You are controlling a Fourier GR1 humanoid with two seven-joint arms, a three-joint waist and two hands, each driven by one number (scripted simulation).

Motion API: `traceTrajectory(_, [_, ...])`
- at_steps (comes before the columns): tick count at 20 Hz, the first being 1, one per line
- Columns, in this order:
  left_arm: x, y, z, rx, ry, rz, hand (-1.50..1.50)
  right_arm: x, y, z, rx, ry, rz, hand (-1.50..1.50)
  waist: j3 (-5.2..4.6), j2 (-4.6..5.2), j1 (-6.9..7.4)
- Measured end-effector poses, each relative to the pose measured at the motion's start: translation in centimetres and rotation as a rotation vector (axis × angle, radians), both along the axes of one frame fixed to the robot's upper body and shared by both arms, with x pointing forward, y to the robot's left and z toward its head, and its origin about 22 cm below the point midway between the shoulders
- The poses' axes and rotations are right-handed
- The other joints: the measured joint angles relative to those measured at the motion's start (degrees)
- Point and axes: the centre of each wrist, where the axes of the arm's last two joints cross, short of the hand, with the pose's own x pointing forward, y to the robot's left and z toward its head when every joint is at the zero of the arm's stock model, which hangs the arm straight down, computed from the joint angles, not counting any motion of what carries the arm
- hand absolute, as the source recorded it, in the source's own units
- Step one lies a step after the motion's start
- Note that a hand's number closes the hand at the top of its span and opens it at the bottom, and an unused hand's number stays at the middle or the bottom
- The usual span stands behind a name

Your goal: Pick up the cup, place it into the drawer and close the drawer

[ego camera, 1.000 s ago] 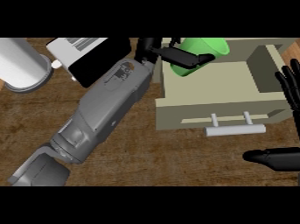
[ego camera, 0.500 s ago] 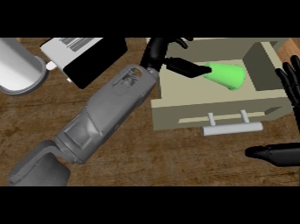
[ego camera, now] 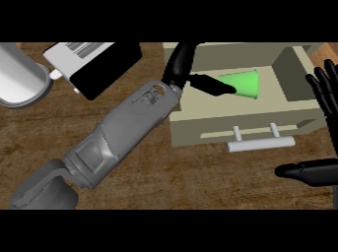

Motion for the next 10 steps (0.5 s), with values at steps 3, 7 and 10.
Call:
traceTrajectory(3, [-0.1, -0.6, 1.2, -0.05, -0.036, -0.014, -1.5, 0.1, 0.2, 0.1, 0.047, 0.014, 0.061, 1.5, -0.01, -0.11, 0.4])
traceTrajectory(7, [-0.1, -1.0, 2.2, -0.119, -0.072, -0.024, -1.5, -0.8, -0.3, 0.7, 0.039, 0.017, 0.123, 1.5, -0.02, -0.45, 1.44])
traceTrajectory(10, [-0.2, -1.3, 2.9, -0.16, -0.077, -0.029, -1.5, -1.7, -1.0, 1.5, -0.037, 0.014, 0.142, 1.5, -0.04, -0.73, 2.51])
